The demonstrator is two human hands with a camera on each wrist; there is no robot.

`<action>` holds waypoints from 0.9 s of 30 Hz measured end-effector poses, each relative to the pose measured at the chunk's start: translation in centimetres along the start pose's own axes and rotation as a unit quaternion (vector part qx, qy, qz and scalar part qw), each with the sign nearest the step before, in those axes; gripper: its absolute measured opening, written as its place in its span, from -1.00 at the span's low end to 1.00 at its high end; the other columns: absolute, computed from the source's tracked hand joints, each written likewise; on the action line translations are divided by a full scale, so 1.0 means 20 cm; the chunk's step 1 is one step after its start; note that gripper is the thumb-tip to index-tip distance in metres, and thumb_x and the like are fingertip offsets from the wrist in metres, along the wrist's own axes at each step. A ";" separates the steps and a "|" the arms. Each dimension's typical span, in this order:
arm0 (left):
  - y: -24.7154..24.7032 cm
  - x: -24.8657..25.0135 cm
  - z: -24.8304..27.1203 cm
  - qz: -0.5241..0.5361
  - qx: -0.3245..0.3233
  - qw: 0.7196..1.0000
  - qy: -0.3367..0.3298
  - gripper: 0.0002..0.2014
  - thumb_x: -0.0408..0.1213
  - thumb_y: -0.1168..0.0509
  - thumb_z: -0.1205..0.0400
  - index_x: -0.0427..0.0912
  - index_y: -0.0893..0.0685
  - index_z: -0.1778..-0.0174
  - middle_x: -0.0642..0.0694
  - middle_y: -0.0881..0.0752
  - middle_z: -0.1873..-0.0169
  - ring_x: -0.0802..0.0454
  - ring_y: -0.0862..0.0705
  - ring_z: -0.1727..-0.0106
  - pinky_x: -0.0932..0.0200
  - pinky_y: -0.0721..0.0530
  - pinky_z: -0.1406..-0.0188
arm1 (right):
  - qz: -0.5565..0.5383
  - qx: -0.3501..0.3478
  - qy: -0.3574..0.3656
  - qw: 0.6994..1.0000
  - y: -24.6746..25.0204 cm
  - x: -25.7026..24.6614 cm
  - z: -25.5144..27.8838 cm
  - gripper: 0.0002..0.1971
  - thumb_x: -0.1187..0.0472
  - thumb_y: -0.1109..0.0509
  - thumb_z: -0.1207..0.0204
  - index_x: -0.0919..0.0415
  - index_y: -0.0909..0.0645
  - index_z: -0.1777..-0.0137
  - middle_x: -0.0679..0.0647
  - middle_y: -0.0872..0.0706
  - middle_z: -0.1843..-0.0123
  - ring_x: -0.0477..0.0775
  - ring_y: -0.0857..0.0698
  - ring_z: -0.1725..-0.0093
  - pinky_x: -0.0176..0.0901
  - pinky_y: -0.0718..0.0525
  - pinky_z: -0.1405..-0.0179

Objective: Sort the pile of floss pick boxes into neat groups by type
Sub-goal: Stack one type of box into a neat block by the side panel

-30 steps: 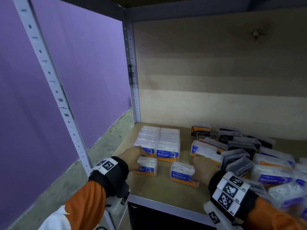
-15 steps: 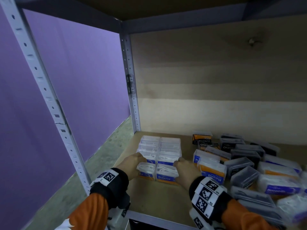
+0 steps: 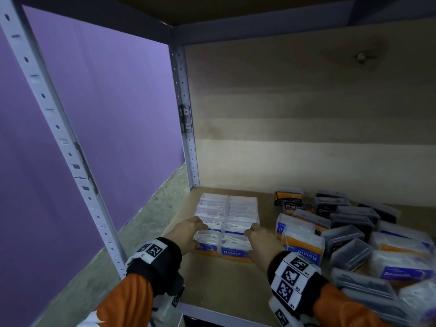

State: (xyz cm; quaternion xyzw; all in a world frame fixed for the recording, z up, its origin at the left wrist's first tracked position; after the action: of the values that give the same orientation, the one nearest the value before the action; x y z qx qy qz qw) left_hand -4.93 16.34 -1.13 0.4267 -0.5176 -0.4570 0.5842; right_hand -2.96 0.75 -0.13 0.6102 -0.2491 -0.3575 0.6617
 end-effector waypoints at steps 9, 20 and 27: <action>0.00 0.00 -0.02 0.010 -0.020 1.000 0.000 -0.52 -0.48 -0.29 -0.56 -0.17 -0.55 -0.43 -0.10 -0.45 -0.36 -0.04 -0.54 -0.33 0.46 -0.34 0.01 | -0.004 0.012 0.001 1.000 -0.01 0.01 -0.02 -0.57 0.35 -0.20 -0.63 0.22 -0.39 -0.51 0.15 -0.35 -0.49 0.17 -0.37 -0.48 -0.06 -0.43 -0.43; 0.00 -0.02 -0.04 0.007 -0.018 1.000 0.020 -0.46 -0.42 -0.31 -0.61 -0.18 -0.42 -0.54 -0.04 -0.41 -0.44 0.04 -0.46 -0.43 0.54 -0.32 -0.09 | -0.011 0.015 0.002 1.000 -0.01 0.02 -0.04 -0.61 0.33 -0.17 -0.65 0.24 -0.43 -0.48 0.14 -0.35 -0.49 0.16 -0.35 -0.49 -0.08 -0.41 -0.47; 0.00 -0.02 -0.03 0.006 -0.017 1.000 0.025 -0.46 -0.40 -0.31 -0.62 -0.18 -0.41 -0.54 -0.04 -0.40 -0.44 0.05 -0.46 -0.44 0.48 -0.34 -0.20 | -0.021 0.014 -0.004 1.000 -0.02 0.03 -0.03 -0.59 0.32 -0.17 -0.65 0.22 -0.39 -0.50 0.12 -0.35 -0.50 0.17 -0.35 -0.49 -0.06 -0.41 -0.47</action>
State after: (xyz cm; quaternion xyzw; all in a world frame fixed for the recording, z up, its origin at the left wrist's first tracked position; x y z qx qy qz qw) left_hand -4.33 16.73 -1.20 0.4251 -0.4977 -0.4508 0.6069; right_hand -2.24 0.68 -0.59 0.6234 -0.2438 -0.3701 0.6442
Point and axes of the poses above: each hand's wrist, its own z-axis away from the middle knuckle, its own y-axis out of the back of the hand, x = y × z, the point moved 9 cm from there along -z, towards the middle knuckle
